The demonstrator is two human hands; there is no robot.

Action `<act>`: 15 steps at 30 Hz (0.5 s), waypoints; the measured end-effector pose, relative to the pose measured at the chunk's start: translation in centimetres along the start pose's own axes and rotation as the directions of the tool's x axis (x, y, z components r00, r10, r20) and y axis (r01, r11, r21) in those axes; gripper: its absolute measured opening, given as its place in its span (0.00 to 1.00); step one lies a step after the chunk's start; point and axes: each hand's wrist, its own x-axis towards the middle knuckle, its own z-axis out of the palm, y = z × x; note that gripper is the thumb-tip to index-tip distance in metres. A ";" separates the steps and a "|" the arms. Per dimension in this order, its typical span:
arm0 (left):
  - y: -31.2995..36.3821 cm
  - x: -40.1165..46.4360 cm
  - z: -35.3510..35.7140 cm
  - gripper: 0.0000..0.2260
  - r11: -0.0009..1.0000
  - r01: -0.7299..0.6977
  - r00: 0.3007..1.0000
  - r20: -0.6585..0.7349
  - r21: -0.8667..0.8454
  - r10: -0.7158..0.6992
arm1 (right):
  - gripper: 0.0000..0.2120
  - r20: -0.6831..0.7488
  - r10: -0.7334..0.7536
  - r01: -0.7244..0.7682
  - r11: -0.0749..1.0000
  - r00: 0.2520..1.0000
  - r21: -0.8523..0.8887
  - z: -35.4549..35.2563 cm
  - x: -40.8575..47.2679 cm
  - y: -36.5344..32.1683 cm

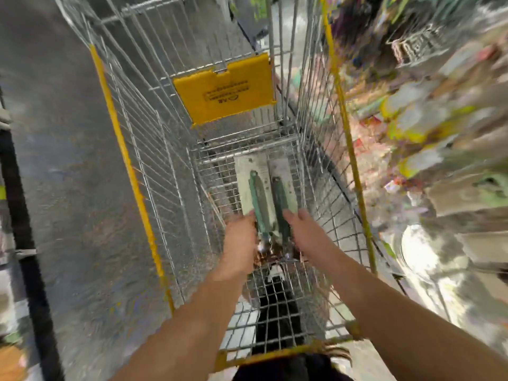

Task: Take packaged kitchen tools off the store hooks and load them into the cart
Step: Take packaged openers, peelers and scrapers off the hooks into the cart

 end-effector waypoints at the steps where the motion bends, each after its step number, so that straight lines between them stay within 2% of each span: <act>1: -0.3 -1.4 -0.1 0.10 0.999 -0.026 1.000 0.004 0.019 0.026 | 0.20 0.014 -0.026 0.026 1.000 1.000 0.017 -1.1 -2.2 -0.3; 2: -0.3 -3.0 -0.1 0.07 1.000 -0.005 1.000 -0.015 0.016 0.005 | 0.18 0.020 -0.036 0.036 0.999 0.999 0.031 -2.2 -4.2 -0.4; 4: -0.3 -6.4 0.2 0.08 0.999 -0.039 0.999 0.024 -0.019 0.039 | 0.18 -0.052 -0.118 0.115 0.992 0.992 -0.056 -4.2 -7.8 -0.4; 6: -0.5 -10.2 1.0 0.10 0.994 -0.075 0.992 0.097 -0.081 0.083 | 0.23 -0.148 -0.237 0.219 0.967 0.960 -0.128 -6.0 -10.9 0.2; 8: -0.9 -14.2 2.1 0.10 0.988 -0.106 0.974 0.189 -0.110 0.126 | 0.23 -0.210 -0.297 0.272 0.952 0.931 -0.139 -8.0 -14.4 1.1; 11: -1.5 -20.0 4.3 0.12 0.977 -0.124 0.913 0.366 -0.173 0.181 | 0.16 -0.289 -0.355 0.335 0.935 0.889 -0.119 -11.3 -19.8 2.8; 13: -2.4 -23.6 6.0 0.14 0.975 -0.184 0.861 0.458 -0.125 0.221 | 0.19 -0.361 -0.366 0.350 0.930 0.858 -0.111 -13.6 -22.8 4.2; 15: -3.5 -26.7 7.8 0.14 0.947 -0.316 0.816 0.491 -0.063 0.305 | 0.20 -0.408 -0.374 0.362 0.926 0.832 -0.111 -16.0 -25.9 5.6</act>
